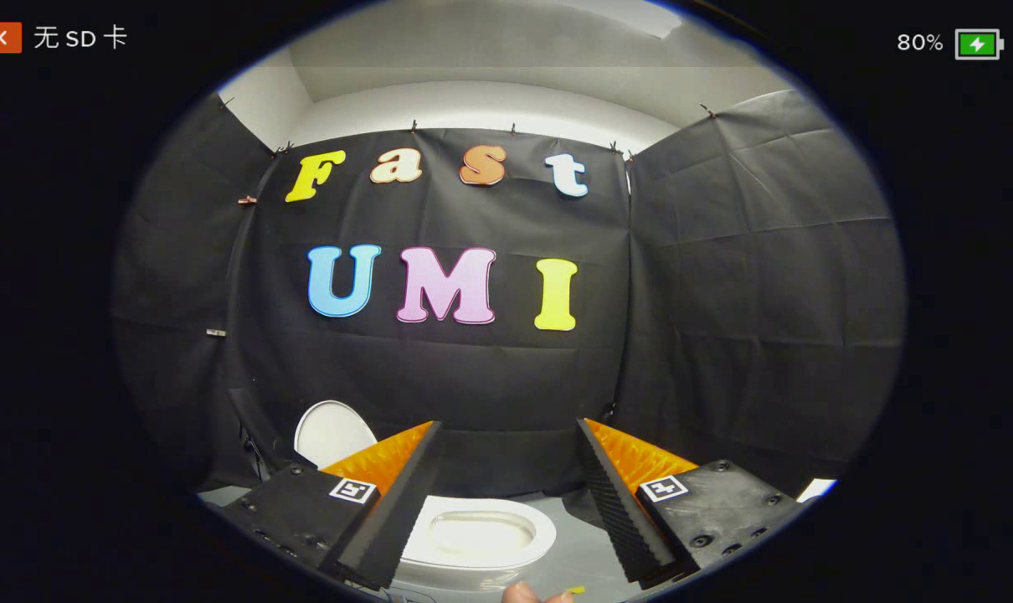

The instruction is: Open the toilet lid.

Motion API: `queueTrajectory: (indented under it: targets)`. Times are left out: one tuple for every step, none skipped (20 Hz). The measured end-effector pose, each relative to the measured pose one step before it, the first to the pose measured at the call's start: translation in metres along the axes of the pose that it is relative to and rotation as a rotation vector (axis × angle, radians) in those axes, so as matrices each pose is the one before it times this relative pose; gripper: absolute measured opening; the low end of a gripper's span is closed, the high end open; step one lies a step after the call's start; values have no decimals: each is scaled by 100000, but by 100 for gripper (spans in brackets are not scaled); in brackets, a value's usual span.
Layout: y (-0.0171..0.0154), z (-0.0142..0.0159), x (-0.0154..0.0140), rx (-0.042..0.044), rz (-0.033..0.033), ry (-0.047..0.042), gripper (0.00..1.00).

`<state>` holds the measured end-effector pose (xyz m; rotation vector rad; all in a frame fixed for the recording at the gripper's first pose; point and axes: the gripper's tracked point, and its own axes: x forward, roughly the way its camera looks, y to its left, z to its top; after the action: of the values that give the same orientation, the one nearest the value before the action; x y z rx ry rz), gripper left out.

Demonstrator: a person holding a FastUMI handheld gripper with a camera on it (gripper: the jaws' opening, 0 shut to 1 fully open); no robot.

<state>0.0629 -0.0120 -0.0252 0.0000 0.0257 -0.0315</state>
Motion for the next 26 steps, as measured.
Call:
queueTrajectory:
  targets:
    - [225,-16,33,183,261,14,98]
    - [85,-1,-65,117,14,100,99]
    - [-7,2,-41,77,85,13,98]
    - [72,37,-105,87,97,-112,98]
    - [25,94,100,88,0,-89,98]
    - [43,15,-4,-3,235,-111,99]
    - [70,72,-130,-23,-58,-52,99]
    - [-2,69,-135,-151,27,-13,99]
    - [65,25,59,-32,-57,-105,98]
    - [-8,86,7,-75,-98,-104,99]
    - [85,12,12,43,88,-108,99]
    - [122,57,-75,60,128,-30,99]
    - [11,-20,-2,35,91,12,98]
    - [87,-49,-6,-67,62,243,98]
    - [41,-77,102,23,79,42,98]
    - [22,44,-72,125,66,42,99]
    - [8,30,-54,143,133,39,99]
    - [11,29,-51,138,-1,-57,99]
    - [-22,60,-20,-8,-116,-139,99]
    - [-59,23,143,29,-174,-96,99]
    - [-32,30,-54,-24,21,79,98]
    - [-72,40,-60,45,-18,-31,98]
    - [-1,2,-30,-117,-89,-33,98]
    - [-21,-24,32,-207,-74,-9,98]
    - [25,41,37,-187,-50,-36,98]
    - [17,-42,2,-89,57,87,98]
